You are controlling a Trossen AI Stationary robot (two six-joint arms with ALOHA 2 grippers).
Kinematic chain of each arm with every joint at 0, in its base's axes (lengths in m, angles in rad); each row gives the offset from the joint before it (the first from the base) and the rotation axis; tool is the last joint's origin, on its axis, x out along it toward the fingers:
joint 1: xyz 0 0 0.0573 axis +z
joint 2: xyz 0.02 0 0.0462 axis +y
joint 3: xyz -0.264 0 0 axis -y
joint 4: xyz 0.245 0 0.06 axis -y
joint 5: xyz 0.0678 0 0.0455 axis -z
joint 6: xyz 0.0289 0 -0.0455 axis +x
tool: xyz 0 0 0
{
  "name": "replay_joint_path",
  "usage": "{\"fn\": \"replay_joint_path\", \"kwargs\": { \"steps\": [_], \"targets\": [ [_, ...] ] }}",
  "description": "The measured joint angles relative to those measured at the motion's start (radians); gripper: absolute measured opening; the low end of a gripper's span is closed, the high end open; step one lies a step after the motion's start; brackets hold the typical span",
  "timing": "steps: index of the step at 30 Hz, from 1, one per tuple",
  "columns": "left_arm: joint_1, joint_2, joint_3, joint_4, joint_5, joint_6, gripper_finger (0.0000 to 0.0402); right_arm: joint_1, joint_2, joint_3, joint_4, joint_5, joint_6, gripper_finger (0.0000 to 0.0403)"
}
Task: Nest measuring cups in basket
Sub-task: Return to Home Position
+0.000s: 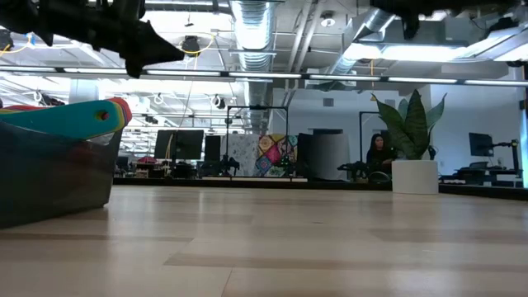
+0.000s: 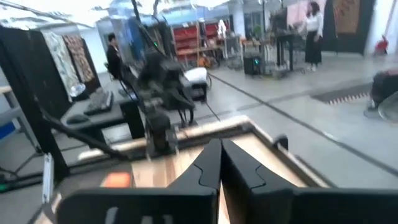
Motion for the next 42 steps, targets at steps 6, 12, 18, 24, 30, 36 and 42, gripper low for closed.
{"fn": "replay_joint_path", "kwargs": {
  "steps": [6,12,18,24,30,36,42],
  "targets": [
    [0.015,-0.011,-0.003,-0.073,0.041,0.129,0.0,0.021,-0.077,-0.199,0.127,0.013,0.053,0.0007],
    [0.077,-0.103,-0.041,-0.112,0.093,0.148,0.0,0.045,-0.147,-0.325,0.221,0.061,0.133,0.0007],
    [0.122,-0.265,-0.146,-0.125,0.094,0.055,0.0,0.053,-0.239,-0.363,0.171,0.095,0.086,0.0007],
    [0.098,-0.401,-0.255,-0.131,0.181,0.1,0.0,0.058,-0.325,-0.362,0.001,0.11,0.053,0.0005],
    [0.071,-0.479,-0.288,-0.125,0.144,0.085,0.0,0.105,-0.334,-0.447,0.168,0.111,0.051,0.0004],
    [0.071,-0.557,-0.331,-0.135,0.139,0.057,0.0,0.182,-0.334,-0.592,0.367,0.145,0.109,0.0004],
    [0.07,-0.608,-0.331,-0.191,0.113,0.048,0.0,0.245,-0.4,-0.601,0.305,0.145,0.044,0.0006]
  ]
}}
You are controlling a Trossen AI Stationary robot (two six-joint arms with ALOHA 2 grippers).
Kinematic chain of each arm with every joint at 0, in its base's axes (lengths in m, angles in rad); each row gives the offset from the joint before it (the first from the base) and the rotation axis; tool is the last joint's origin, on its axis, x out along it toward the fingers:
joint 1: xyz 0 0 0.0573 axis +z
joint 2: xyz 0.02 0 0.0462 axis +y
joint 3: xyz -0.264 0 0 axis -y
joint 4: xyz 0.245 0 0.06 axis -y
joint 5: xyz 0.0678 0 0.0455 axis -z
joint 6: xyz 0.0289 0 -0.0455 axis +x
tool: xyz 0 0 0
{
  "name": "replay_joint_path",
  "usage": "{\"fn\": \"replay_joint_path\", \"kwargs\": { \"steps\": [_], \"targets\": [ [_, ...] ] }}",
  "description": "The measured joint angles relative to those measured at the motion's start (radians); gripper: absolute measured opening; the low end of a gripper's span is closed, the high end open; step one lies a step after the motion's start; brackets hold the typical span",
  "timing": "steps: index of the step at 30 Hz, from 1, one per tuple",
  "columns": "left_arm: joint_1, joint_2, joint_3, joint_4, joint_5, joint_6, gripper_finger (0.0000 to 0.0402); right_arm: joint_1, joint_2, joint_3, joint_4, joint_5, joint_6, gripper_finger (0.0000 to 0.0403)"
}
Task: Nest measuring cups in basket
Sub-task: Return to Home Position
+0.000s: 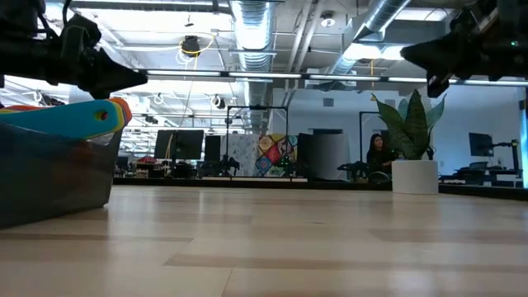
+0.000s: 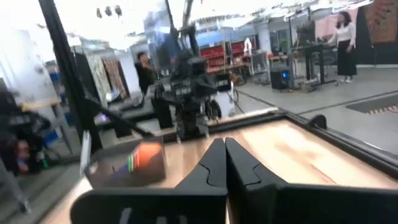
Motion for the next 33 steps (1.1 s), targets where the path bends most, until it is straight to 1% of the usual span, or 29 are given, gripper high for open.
{"fn": "replay_joint_path", "kwargs": {
  "steps": [5,7,10,13,14,15,17,19,22,26,33],
  "targets": [
    [0.0,0.001,0.0,-0.01,0.011,0.0,0.0,0.007,-0.172,-0.001,-0.188,0.022,-0.024,0.0004],
    [0.0,0.001,0.002,-0.006,0.028,0.01,0.0,0.007,-0.227,0.0,-0.224,0.024,-0.026,0.0007],
    [-0.001,0.001,0.005,-0.013,0.056,0.02,0.0,0.009,-0.224,-0.007,-0.234,0.02,-0.051,0.0007],
    [-0.006,0.001,0.002,-0.02,0.119,0.0,0.0,0.01,-0.219,-0.053,-0.129,0.019,-0.033,0.0004],
    [-0.009,0.001,-0.004,-0.017,0.13,-0.009,0.0,0.012,-0.226,-0.057,-0.167,0.018,-0.024,0.0004],
    [-0.015,0.001,-0.013,-0.011,0.132,-0.016,0.0,0.014,-0.222,-0.057,-0.159,0.017,-0.021,0.0004],
    [-0.028,0.001,-0.043,0.02,0.114,-0.023,0.0,0.026,-0.214,-0.057,-0.143,0.018,-0.017,0.0007],
    [-0.04,0.004,-0.049,0.037,0.081,-0.018,0.0,0.038,-0.208,-0.057,-0.163,0.018,-0.021,0.001],
    [-0.055,0.004,-0.049,0.005,0.068,0.011,0.0,0.046,-0.21,-0.057,-0.15,0.019,-0.024,0.0009],
    [-0.071,0.004,-0.05,-0.007,0.062,0.008,0.0,0.039,-0.209,-0.058,-0.172,0.029,-0.024,0.0013],
    [-0.113,0.004,-0.05,-0.006,0.07,-0.096,0.0,0.034,-0.209,-0.058,-0.229,0.036,-0.024,0.0046]
  ]
}}
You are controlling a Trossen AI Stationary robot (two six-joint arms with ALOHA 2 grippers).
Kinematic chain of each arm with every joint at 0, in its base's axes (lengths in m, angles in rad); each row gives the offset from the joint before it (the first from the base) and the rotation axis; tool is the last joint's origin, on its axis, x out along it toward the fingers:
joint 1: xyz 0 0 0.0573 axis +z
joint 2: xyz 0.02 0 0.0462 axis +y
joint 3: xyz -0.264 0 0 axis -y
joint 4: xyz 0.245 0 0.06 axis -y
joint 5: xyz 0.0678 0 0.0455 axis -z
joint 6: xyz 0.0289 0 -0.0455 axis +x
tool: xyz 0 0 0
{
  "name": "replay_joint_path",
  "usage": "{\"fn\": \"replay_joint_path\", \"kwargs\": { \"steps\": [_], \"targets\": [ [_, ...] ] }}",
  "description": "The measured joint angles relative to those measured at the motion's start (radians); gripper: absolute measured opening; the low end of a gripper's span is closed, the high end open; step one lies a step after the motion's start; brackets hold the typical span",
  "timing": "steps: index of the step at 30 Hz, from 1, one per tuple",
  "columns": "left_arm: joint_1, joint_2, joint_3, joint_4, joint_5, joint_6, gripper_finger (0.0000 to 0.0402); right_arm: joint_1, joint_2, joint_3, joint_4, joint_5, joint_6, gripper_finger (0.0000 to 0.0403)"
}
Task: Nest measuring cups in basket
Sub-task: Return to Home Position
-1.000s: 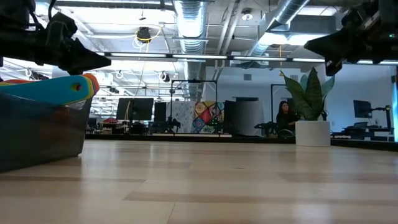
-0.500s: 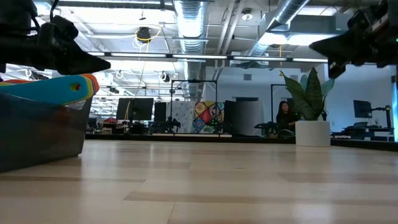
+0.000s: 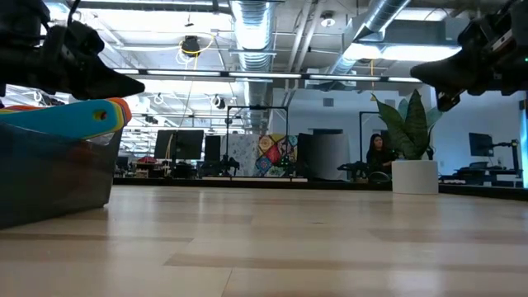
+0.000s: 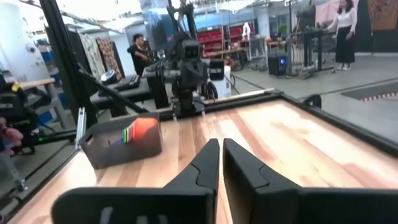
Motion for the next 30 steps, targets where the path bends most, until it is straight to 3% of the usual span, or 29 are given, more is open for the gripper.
{"fn": "replay_joint_path", "kwargs": {
  "steps": [30],
  "targets": [
    [-0.002,0.0,-0.003,-0.006,-0.047,-0.027,0.0,0.001,0.0,-0.002,-0.064,0.001,0.0,0.0055]
  ]
}}
